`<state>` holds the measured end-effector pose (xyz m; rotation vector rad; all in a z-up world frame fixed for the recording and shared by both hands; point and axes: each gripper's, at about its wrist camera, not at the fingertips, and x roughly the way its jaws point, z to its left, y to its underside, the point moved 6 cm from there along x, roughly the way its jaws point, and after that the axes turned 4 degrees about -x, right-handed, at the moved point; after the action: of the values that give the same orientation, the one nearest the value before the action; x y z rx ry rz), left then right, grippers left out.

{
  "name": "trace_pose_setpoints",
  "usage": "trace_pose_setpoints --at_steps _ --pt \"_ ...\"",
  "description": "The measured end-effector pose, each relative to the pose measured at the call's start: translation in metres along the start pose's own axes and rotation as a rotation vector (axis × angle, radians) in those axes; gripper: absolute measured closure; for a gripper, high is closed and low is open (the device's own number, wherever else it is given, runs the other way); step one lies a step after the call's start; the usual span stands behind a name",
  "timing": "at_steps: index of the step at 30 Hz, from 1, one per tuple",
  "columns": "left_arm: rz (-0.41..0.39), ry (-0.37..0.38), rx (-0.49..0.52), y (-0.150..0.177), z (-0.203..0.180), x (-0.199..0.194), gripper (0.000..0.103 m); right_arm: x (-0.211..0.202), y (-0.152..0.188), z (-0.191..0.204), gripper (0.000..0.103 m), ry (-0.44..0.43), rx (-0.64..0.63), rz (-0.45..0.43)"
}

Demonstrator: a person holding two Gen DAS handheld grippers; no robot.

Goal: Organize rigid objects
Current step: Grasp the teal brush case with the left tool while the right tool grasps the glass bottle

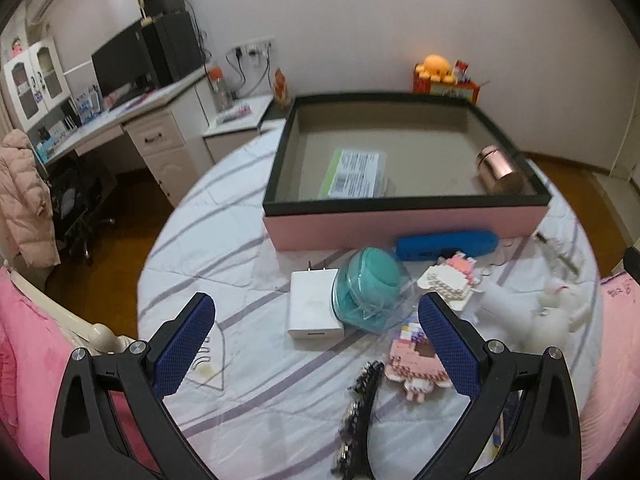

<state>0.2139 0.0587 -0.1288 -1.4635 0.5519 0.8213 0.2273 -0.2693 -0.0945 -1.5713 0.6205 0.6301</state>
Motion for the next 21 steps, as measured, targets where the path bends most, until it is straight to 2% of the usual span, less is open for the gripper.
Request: trace_pose_setpoints --at_steps 7,10,11,13,16,19,21 --pt "0.1 0.002 -0.003 -0.001 -0.004 0.039 0.0 0.06 0.006 -0.002 0.02 -0.012 -0.025 0.134" --pt "0.136 0.046 0.003 -0.002 -0.012 0.053 0.0 0.082 0.01 0.0 0.02 -0.025 -0.038 0.189" --pt "0.143 0.054 0.006 -0.002 -0.014 0.056 0.0 0.089 0.011 0.002 0.02 -0.041 -0.038 0.206" --pt "0.163 0.072 0.019 -0.003 -0.019 0.064 0.0 0.1 0.013 0.007 0.02 -0.126 -0.016 0.23" --pt "0.175 0.067 0.045 -0.002 -0.025 0.074 0.0 0.112 0.016 0.01 0.021 -0.146 -0.011 0.251" --pt "0.17 0.087 0.052 -0.002 -0.025 0.08 0.01 0.12 0.017 0.009 0.021 -0.194 0.016 0.256" --pt "0.164 0.068 0.085 -0.002 -0.026 0.079 0.02 0.119 0.015 0.007 0.029 -0.196 0.023 0.245"
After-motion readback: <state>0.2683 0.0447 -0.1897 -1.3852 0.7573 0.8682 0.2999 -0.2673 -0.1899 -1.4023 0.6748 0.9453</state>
